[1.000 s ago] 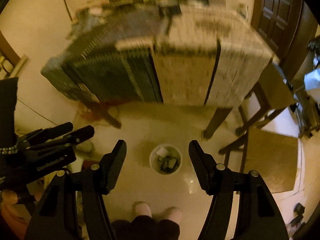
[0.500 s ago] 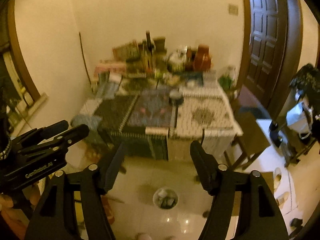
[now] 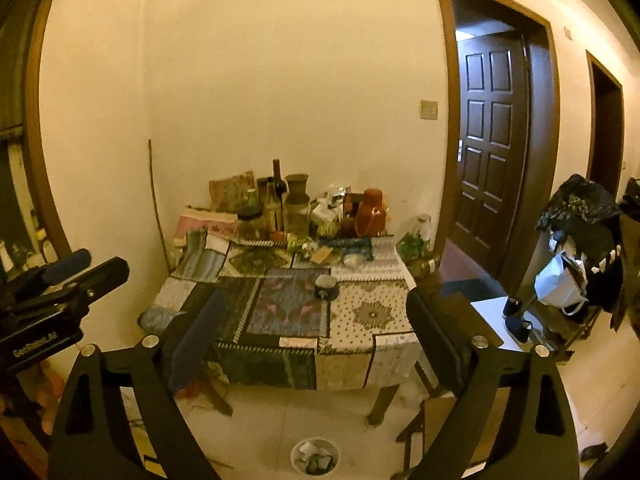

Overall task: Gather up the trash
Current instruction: 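Raise both tools from the bin back toward the table, then grasp the clear square plastic container with the right gripper while the left grasps the brown cardboard box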

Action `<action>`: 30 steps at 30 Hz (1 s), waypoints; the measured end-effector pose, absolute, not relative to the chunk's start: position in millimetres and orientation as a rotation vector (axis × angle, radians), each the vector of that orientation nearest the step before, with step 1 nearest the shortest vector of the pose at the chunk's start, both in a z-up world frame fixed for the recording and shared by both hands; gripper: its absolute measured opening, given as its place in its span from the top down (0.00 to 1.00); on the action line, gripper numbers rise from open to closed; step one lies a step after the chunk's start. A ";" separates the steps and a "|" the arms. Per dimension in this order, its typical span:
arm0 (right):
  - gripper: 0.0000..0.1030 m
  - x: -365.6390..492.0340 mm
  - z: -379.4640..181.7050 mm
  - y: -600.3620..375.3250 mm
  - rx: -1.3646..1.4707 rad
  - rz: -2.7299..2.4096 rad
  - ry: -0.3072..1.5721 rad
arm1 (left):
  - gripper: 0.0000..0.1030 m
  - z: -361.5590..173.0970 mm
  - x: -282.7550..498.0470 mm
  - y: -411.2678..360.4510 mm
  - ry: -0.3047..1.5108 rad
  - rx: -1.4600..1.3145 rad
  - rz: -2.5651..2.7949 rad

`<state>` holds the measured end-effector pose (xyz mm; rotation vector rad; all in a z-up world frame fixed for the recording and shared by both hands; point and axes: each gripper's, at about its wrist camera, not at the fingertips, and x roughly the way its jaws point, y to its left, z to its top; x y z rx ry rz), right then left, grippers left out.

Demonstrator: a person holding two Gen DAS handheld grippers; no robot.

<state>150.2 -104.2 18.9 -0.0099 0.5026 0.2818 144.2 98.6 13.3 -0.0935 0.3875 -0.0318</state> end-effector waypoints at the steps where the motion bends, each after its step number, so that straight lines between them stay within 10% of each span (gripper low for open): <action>1: 0.11 151.1 20.0 -104.1 -0.006 0.278 0.500 | 0.10 14.6 144.7 99.5 0.373 -0.091 -0.025; 30: 0.11 368.7 12.1 -164.8 -0.022 0.353 0.533 | 0.06 7.5 407.0 52.8 0.443 -0.176 0.106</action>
